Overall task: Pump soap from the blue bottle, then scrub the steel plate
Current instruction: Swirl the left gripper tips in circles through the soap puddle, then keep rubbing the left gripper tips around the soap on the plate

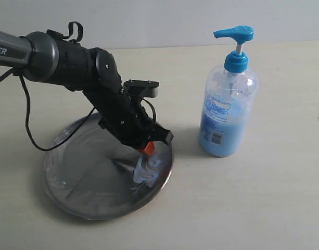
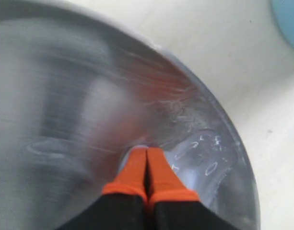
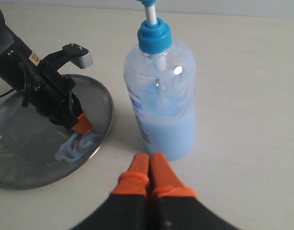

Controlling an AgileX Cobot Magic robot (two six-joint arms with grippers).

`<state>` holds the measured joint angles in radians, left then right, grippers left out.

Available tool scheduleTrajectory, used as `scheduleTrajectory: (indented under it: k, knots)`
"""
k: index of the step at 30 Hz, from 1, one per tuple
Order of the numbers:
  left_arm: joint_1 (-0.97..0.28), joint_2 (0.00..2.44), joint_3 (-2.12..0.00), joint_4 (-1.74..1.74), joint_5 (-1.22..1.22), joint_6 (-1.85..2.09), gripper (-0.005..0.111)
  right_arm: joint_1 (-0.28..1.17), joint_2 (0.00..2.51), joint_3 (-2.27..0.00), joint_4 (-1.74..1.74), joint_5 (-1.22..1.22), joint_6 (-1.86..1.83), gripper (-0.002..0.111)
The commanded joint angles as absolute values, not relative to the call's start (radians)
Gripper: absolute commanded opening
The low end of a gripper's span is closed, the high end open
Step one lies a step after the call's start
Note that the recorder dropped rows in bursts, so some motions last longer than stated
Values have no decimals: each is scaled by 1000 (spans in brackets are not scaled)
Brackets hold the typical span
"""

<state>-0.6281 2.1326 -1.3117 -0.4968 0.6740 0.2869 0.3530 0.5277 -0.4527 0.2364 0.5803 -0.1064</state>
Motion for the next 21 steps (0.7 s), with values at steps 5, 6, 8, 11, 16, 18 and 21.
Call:
scheduleTrajectory:
  k: [5, 6, 8, 11, 16, 18, 21]
  knots:
    - [-648, 2160, -1304, -531, 771, 370, 1, 350, 524, -457, 233, 581, -113, 0]
    - [-649, 2160, -1304, -537, 789, 383, 1, 350, 524, -457, 233, 581, -113, 0]
    - [-650, 2160, -1304, -542, 819, 395, 1, 350, 524, -457, 233, 581, -113, 0]
    - [-650, 2160, -1304, -533, 874, 422, 1, 350, 524, -457, 233, 581, -113, 0]
    - [-650, 2160, -1304, -450, 913, 417, 1, 350, 524, -457, 233, 581, -113, 0]
    - [-650, 2158, -1304, -424, 913, 406, 1, 350, 524, -457, 233, 581, -113, 0]
    - [-650, 2158, -1304, -399, 906, 392, 1, 350, 524, -457, 233, 581, -113, 0]
